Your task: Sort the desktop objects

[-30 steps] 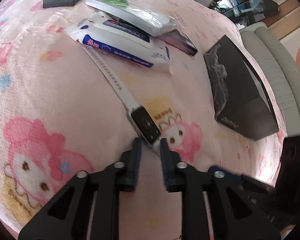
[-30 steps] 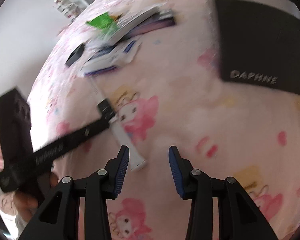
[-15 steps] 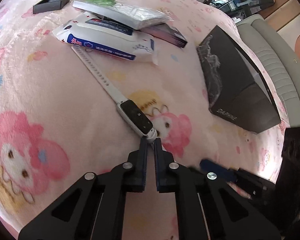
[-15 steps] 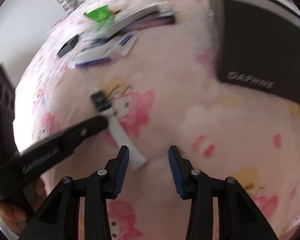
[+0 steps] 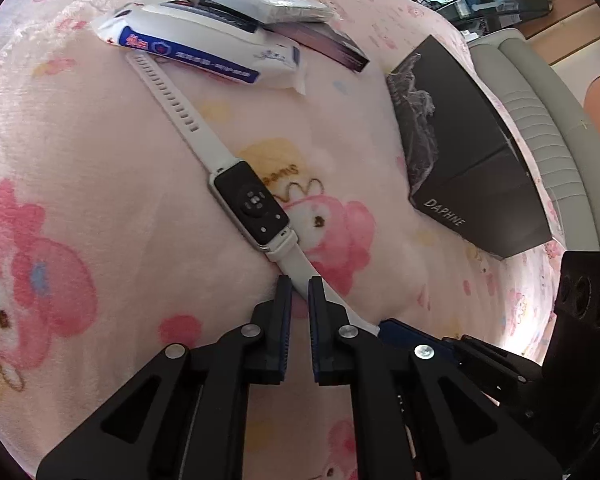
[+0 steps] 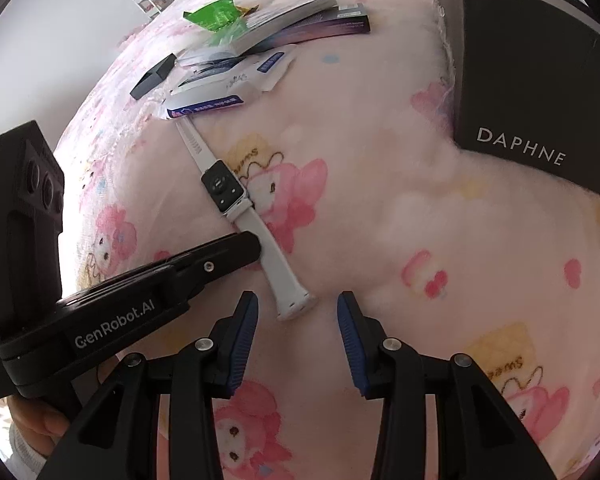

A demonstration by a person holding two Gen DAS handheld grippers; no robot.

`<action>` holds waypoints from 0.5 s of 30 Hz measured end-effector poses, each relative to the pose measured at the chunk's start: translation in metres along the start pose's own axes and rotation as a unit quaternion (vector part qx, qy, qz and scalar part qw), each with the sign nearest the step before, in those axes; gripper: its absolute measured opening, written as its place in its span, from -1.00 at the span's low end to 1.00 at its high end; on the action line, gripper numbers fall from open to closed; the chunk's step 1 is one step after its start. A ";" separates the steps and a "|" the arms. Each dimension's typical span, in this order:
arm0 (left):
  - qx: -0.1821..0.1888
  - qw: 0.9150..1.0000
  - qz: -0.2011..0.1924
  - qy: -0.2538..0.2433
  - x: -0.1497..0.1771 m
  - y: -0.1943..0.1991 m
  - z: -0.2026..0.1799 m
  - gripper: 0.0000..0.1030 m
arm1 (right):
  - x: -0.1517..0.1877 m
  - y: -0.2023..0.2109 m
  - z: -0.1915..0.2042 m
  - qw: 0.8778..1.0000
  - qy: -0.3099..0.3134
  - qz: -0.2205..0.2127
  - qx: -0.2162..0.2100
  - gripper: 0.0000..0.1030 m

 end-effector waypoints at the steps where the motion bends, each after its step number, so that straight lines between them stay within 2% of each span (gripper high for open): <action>1: 0.008 1.000 0.005 0.002 0.001 -0.002 -0.002 -0.90 | 0.000 0.001 0.000 1.000 0.000 -0.001 -0.002 -0.27; 2: 0.006 1.000 0.010 0.003 0.002 -0.005 -0.002 -0.89 | 0.000 0.003 -0.001 1.000 0.000 -0.002 -0.003 -0.27; 3: 0.003 1.000 0.012 0.008 0.003 -0.008 -0.001 -0.79 | 0.001 0.003 -0.001 1.000 0.000 -0.002 -0.002 -0.27; 5: 0.004 1.000 0.014 0.018 0.003 -0.012 0.001 -0.71 | 0.002 0.003 -0.003 1.000 -0.002 -0.001 -0.002 -0.27; 7: 0.018 0.999 0.012 0.027 0.001 -0.013 -0.001 -0.49 | 0.004 0.005 -0.004 1.000 -0.004 -0.003 -0.001 -0.27; 8: 0.030 0.999 0.011 0.027 0.000 -0.012 -0.005 -0.44 | 0.004 0.007 -0.005 1.000 -0.004 -0.004 0.000 -0.27; 9: 0.027 0.999 0.009 0.019 -0.001 -0.012 -0.008 -0.45 | 0.004 0.008 -0.006 1.000 -0.005 -0.007 0.002 -0.27; 11: 0.014 1.000 0.003 -0.001 -0.002 -0.011 -0.014 -0.80 | 0.004 0.013 -0.010 1.000 -0.010 -0.013 0.006 -0.27; 15: 0.021 1.000 -0.004 -0.016 0.004 -0.007 -0.026 -0.88 | 0.002 0.018 -0.020 0.999 -0.021 -0.023 0.012 -0.27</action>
Point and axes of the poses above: each gripper's, at about its wrist camera, not at the fingertips, and y roughly against the way its jaws point, z to its left, x to its underside, the point moved 10 cm from there along -y, roughly the way its jaws point, and after that the axes turned 7 degrees about z, right-handed, at the moved point
